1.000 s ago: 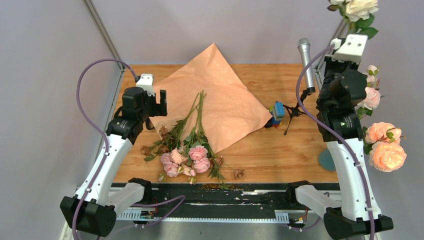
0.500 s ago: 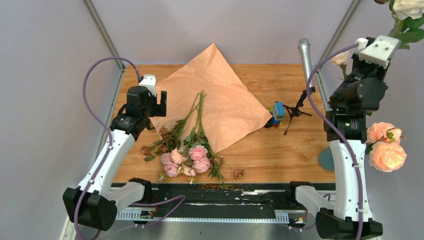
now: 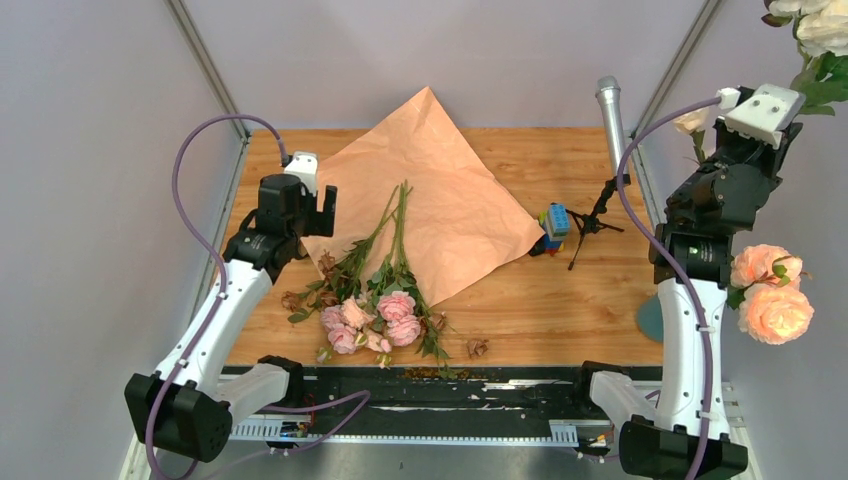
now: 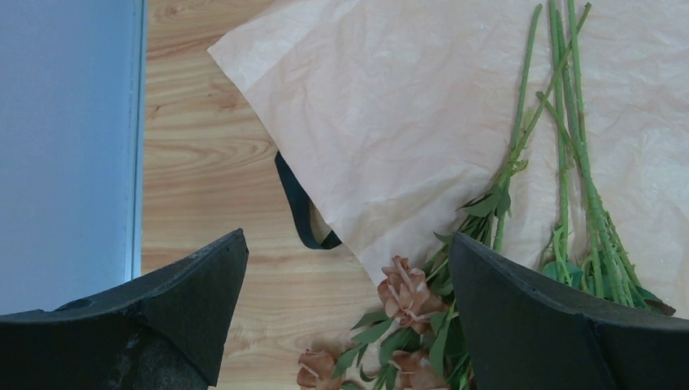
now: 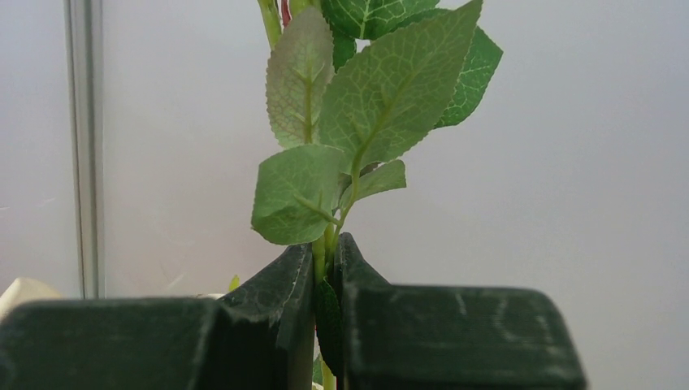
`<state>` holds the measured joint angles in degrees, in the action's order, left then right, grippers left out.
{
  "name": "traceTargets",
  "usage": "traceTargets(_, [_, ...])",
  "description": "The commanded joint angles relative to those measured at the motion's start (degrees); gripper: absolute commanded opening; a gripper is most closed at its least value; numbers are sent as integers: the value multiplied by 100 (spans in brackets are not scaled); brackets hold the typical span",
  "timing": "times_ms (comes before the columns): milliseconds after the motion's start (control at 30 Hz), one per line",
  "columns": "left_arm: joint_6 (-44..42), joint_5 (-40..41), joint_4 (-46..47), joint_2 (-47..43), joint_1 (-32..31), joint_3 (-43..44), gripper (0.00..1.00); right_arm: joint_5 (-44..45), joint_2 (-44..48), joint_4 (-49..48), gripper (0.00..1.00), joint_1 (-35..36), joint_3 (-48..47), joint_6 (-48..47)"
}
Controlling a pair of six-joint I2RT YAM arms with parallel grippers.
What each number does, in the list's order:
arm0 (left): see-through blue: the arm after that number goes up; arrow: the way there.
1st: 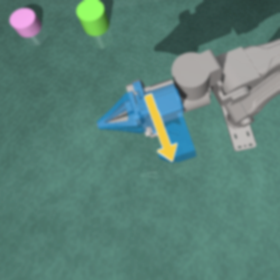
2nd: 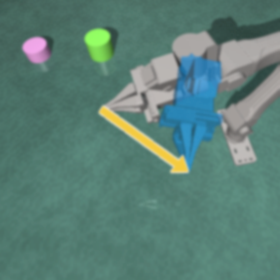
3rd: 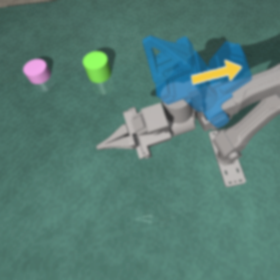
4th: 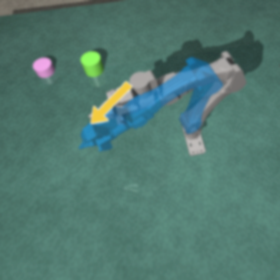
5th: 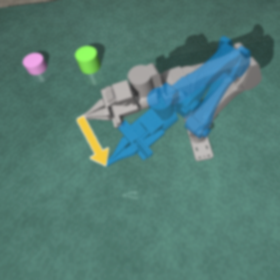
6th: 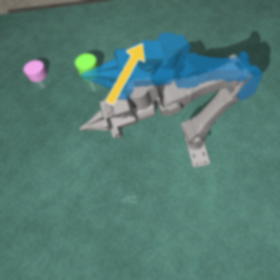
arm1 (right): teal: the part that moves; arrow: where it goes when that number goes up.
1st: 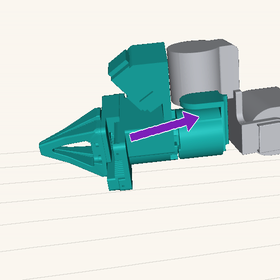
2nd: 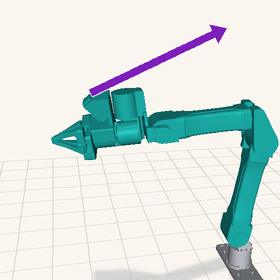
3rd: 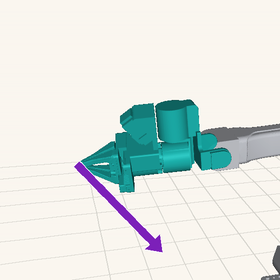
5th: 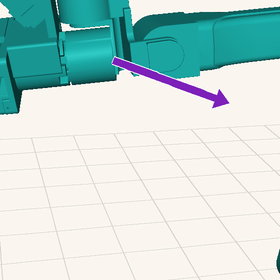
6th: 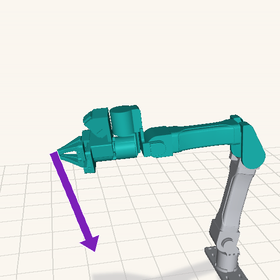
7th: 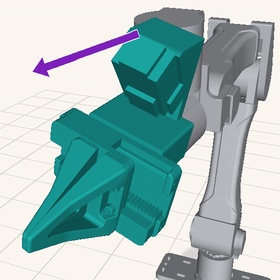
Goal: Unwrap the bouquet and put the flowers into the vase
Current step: Insert the fake flower into the vase.
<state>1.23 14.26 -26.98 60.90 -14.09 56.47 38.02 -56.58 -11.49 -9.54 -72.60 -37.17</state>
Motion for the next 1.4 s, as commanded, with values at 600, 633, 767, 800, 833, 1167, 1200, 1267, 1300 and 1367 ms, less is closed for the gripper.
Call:
traceTargets(600, [-108, -11, 449, -308, -15, -171, 100, -544, 534, -1384, 0, -294, 1512, 772])
traceTargets(633, [-106, -13, 468, -329, -9, -191, 100, -514, 560, -1417, 0, -294, 1590, 784])
traceTargets(767, [-115, -32, 559, -345, 11, -254, 100, -458, 690, -1463, 0, -294, 1823, 836])
traceTargets(800, [-119, -41, 569, -331, 16, -258, 100, -430, 735, -1504, 0, -294, 1877, 825])
traceTargets(833, [-115, -50, 575, -315, 19, -259, 100, -376, 762, -1532, 0, -294, 1921, 814])
traceTargets(1167, [-115, -93, 691, -337, 20, -372, 100, -18, 1014, -1523, 0, -337, 2461, 844])
traceTargets(1200, [-115, -109, 703, -344, 20, -380, 100, 17, 1035, -1508, 0, -344, 2516, 877])
traceTargets(1267, [-115, -139, 712, -348, 16, -390, 100, 67, 1074, -1475, 0, -370, 2614, 956])
traceTargets(1300, [-115, -148, 719, -349, 19, -391, 100, 92, 1098, -1459, 0, -380, 2661, 991])
traceTargets(1367, [-115, -151, 729, -354, 20, -400, 100, 108, 1125, -1434, 0, -402, 2749, 1043])
